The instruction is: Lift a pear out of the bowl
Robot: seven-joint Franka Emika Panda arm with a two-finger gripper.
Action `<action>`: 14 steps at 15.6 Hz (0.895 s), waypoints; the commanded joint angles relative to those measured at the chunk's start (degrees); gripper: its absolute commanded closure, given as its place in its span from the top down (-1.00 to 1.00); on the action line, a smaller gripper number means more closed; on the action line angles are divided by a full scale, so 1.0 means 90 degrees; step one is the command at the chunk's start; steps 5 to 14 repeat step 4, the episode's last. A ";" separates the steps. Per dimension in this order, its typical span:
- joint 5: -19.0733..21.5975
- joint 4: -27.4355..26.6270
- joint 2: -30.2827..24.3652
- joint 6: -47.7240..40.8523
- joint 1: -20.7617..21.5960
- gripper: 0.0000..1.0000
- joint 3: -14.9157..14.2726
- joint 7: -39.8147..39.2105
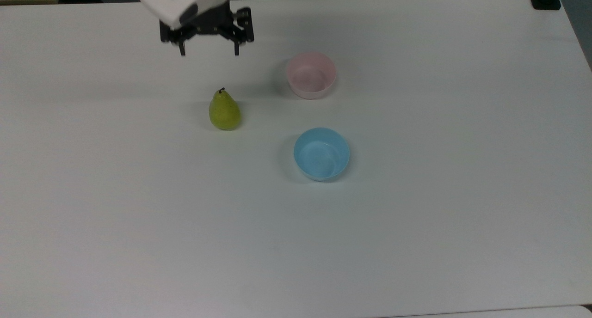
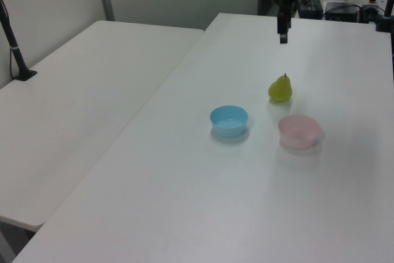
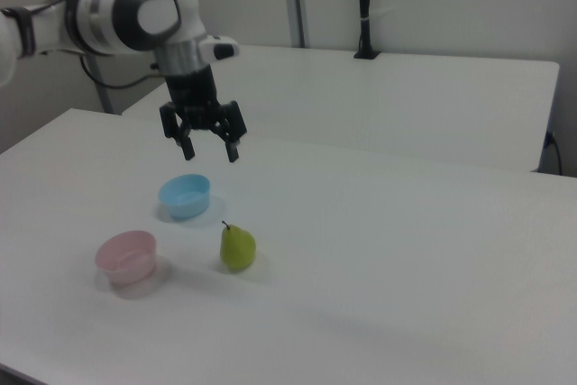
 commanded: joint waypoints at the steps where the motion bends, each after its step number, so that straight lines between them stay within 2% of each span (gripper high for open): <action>1: 0.0070 -0.0361 -0.0473 -0.0050 0.0163 1.00 -0.0031 0.0895; 14: 0.0079 -0.0351 -0.0503 -0.0031 0.0154 1.00 -0.0089 0.0985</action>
